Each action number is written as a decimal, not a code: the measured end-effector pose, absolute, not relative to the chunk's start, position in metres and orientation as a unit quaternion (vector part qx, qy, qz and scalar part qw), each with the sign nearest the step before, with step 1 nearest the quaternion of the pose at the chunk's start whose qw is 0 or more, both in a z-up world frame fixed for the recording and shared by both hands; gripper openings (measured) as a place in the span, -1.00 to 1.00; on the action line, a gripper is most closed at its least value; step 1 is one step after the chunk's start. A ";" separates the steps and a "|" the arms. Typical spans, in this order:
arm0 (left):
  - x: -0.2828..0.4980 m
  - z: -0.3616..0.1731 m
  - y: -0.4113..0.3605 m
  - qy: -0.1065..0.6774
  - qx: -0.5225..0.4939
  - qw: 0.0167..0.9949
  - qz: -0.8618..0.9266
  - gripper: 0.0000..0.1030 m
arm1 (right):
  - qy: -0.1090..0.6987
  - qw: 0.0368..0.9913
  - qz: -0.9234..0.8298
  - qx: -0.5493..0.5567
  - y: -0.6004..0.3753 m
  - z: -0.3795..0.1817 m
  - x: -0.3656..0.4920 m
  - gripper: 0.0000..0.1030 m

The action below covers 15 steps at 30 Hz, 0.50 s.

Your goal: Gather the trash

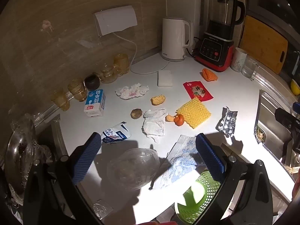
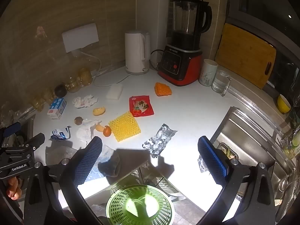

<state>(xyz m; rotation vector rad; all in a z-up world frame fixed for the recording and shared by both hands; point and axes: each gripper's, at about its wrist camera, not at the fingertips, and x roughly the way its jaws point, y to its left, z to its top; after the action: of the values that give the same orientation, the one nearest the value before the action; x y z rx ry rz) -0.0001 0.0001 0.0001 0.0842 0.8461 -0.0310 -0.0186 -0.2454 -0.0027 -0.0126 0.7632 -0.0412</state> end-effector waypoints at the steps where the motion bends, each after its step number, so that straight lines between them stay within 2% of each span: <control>1: 0.000 0.000 0.000 0.410 0.039 0.911 -0.015 0.88 | 0.371 0.928 -0.020 -0.006 -0.246 -0.003 -0.019 0.96; 15: -0.003 -0.003 -0.001 0.415 0.042 0.909 -0.018 0.88 | 0.372 0.928 -0.020 -0.008 -0.246 -0.007 -0.019 0.96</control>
<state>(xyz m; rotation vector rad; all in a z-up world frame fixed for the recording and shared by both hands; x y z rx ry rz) -0.0029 -0.0009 -0.0027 0.0860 0.8562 -0.0371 -0.0191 -0.2461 -0.0074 -0.0163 0.7630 -0.0419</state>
